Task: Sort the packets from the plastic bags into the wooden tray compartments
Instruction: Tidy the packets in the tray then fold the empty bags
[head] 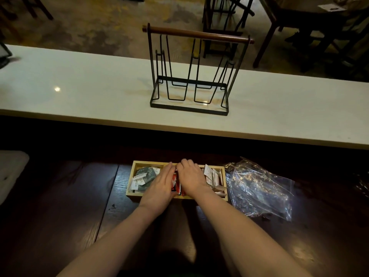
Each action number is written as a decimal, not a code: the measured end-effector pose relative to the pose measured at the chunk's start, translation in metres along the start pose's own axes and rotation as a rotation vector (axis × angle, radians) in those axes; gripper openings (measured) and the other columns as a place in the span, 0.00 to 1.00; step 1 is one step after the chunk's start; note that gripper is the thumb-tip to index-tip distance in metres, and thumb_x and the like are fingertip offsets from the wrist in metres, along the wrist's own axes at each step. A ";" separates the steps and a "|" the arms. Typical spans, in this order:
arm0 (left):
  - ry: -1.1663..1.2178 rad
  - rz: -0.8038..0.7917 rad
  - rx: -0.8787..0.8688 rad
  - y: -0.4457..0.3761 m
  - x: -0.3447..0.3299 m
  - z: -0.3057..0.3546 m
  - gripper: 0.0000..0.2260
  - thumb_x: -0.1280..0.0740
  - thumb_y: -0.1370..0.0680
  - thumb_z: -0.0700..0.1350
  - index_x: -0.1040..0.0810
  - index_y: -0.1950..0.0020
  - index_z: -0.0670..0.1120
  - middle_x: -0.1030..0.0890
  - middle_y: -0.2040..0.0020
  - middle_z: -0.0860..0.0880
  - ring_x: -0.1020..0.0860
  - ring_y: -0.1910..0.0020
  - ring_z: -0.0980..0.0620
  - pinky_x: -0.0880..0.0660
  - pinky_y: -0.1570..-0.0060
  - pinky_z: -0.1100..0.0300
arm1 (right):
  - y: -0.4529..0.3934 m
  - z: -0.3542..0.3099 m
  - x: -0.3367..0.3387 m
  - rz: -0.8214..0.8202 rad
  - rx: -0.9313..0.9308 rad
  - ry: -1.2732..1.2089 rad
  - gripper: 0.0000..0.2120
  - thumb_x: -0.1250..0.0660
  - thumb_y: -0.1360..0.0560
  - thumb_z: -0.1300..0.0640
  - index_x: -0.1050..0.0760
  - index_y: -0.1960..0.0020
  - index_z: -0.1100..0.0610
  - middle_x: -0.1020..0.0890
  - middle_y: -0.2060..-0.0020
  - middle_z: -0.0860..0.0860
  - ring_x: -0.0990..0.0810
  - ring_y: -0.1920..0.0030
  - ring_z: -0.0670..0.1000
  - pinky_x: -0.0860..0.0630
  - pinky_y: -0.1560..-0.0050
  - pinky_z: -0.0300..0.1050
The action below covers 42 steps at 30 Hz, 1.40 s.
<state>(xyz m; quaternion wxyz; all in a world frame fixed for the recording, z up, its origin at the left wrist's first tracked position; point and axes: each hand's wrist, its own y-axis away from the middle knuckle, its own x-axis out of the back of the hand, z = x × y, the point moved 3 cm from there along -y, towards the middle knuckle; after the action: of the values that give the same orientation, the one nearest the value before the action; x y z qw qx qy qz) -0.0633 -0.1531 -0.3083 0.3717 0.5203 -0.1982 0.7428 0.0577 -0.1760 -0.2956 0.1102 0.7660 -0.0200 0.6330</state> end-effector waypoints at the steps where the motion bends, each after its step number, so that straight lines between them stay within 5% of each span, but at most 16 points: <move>1: 0.005 -0.016 -0.035 -0.002 0.001 0.000 0.40 0.32 0.25 0.51 0.54 0.23 0.45 0.51 0.21 0.48 0.52 0.23 0.52 0.48 0.24 0.55 | 0.000 0.002 0.001 -0.025 -0.022 -0.066 0.16 0.41 0.23 0.61 0.32 0.36 0.60 0.29 0.40 0.57 0.30 0.40 0.57 0.31 0.40 0.51; 4: -0.006 -0.075 -0.110 -0.005 0.001 -0.003 0.38 0.34 0.23 0.50 0.57 0.23 0.49 0.54 0.21 0.51 0.55 0.23 0.55 0.48 0.24 0.54 | 0.006 0.008 0.012 -0.029 -0.094 -0.235 0.20 0.39 0.27 0.62 0.33 0.35 0.59 0.27 0.40 0.56 0.30 0.39 0.56 0.30 0.39 0.49; 9: -0.058 -0.106 -0.135 -0.008 0.001 -0.004 0.32 0.38 0.22 0.54 0.50 0.23 0.50 0.44 0.22 0.50 0.47 0.23 0.53 0.49 0.26 0.55 | 0.028 0.034 0.037 0.126 -0.095 -0.298 0.20 0.38 0.28 0.63 0.27 0.37 0.55 0.21 0.43 0.53 0.27 0.39 0.53 0.31 0.36 0.49; 13: -0.194 -0.179 -0.178 -0.015 0.000 -0.004 0.33 0.43 0.21 0.60 0.52 0.22 0.48 0.46 0.21 0.48 0.49 0.23 0.51 0.55 0.28 0.58 | 0.047 0.124 0.048 0.278 -0.459 -0.284 0.18 0.36 0.28 0.68 0.24 0.41 0.55 0.19 0.46 0.54 0.23 0.42 0.53 0.26 0.40 0.49; 18: -0.322 -0.262 -0.191 -0.022 -0.003 -0.002 0.49 0.65 0.34 0.74 0.53 0.23 0.43 0.47 0.21 0.43 0.50 0.23 0.47 0.61 0.29 0.55 | 0.089 0.239 0.036 -0.072 -0.746 -0.045 0.23 0.33 0.28 0.58 0.31 0.34 0.59 0.23 0.40 0.60 0.25 0.39 0.61 0.28 0.39 0.53; 21: -0.347 -0.275 -0.169 -0.025 -0.004 0.000 0.49 0.62 0.34 0.74 0.52 0.23 0.42 0.45 0.22 0.43 0.49 0.23 0.46 0.59 0.27 0.52 | 0.104 0.263 0.023 -0.271 -0.773 -0.093 0.36 0.31 0.29 0.42 0.38 0.28 0.56 0.28 0.33 0.58 0.29 0.33 0.59 0.37 0.31 0.54; 23: -0.376 -0.245 -0.170 -0.025 -0.003 0.003 0.43 0.56 0.29 0.70 0.49 0.23 0.42 0.43 0.23 0.42 0.46 0.23 0.46 0.59 0.27 0.52 | 0.106 0.264 0.016 -0.302 -0.792 -0.168 0.41 0.31 0.32 0.36 0.40 0.28 0.56 0.30 0.32 0.57 0.31 0.31 0.58 0.41 0.30 0.57; 28: -0.438 -0.199 -0.167 -0.023 -0.010 0.000 0.41 0.62 0.26 0.68 0.36 0.27 0.41 0.29 0.29 0.42 0.33 0.28 0.45 0.51 0.29 0.48 | 0.103 0.241 0.005 -0.245 -0.855 -0.208 0.46 0.30 0.36 0.33 0.41 0.29 0.57 0.34 0.33 0.57 0.34 0.31 0.60 0.36 0.34 0.59; 36: -0.410 -0.234 -0.137 -0.022 -0.017 -0.005 0.48 0.76 0.32 0.69 0.47 0.23 0.43 0.41 0.23 0.43 0.46 0.23 0.45 0.53 0.25 0.46 | 0.090 0.205 -0.011 -0.159 -0.962 -0.351 0.32 0.27 0.34 0.40 0.34 0.41 0.60 0.22 0.42 0.59 0.23 0.42 0.59 0.28 0.41 0.53; 39: -0.407 -0.217 -0.108 -0.021 -0.020 -0.007 0.46 0.74 0.30 0.69 0.42 0.24 0.44 0.37 0.24 0.44 0.42 0.24 0.45 0.52 0.28 0.46 | 0.089 0.200 -0.011 -0.177 -0.960 -0.409 0.20 0.29 0.30 0.43 0.24 0.48 0.58 0.18 0.49 0.56 0.23 0.56 0.54 0.25 0.52 0.45; 42: -0.357 -0.210 -0.097 -0.020 -0.017 -0.005 0.44 0.68 0.30 0.71 0.46 0.23 0.45 0.41 0.22 0.46 0.46 0.23 0.46 0.55 0.27 0.47 | 0.090 0.194 -0.004 -0.125 -0.908 -0.437 0.17 0.30 0.29 0.46 0.22 0.49 0.57 0.17 0.53 0.55 0.24 0.58 0.53 0.26 0.56 0.45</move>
<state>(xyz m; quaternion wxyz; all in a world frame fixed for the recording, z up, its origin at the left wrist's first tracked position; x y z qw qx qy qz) -0.0485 -0.1429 -0.3277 0.4308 0.6430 -0.2413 0.5854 0.2290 -0.3015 -0.3202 0.4630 0.7550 -0.2701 0.3778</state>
